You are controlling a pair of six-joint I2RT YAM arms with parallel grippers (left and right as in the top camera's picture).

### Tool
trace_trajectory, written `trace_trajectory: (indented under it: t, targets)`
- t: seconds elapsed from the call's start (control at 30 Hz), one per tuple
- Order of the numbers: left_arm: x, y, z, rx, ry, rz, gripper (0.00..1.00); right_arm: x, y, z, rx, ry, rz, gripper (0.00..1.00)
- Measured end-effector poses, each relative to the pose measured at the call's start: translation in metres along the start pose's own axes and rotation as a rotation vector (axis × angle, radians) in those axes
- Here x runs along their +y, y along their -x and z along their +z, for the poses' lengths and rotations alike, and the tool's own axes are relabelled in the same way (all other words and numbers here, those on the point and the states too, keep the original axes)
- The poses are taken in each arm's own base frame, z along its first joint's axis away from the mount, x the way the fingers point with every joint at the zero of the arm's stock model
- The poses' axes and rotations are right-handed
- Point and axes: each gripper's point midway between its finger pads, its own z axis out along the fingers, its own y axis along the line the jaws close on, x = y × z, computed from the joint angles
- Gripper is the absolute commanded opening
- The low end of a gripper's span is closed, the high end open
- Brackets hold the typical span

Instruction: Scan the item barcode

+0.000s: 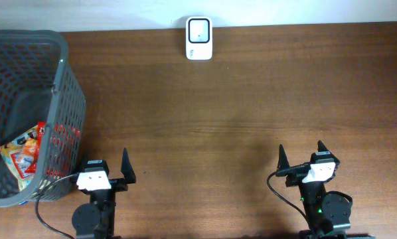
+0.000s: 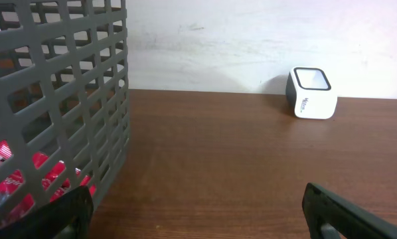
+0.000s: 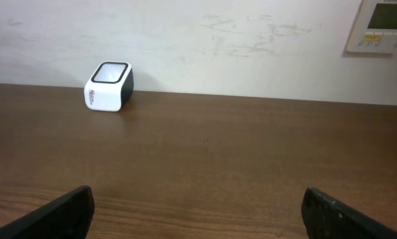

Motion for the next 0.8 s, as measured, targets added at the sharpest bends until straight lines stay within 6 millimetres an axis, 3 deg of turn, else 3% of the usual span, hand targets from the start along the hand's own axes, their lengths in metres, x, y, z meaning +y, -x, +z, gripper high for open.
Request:
trace_trajectory:
  t: [0.8]
  targets:
    - [-0.0015,0.0006,0.0,-0.002,-0.009,-0.013,0.99,-0.0001,0.0,0.0,0.0,0.0,0.0,0.99]
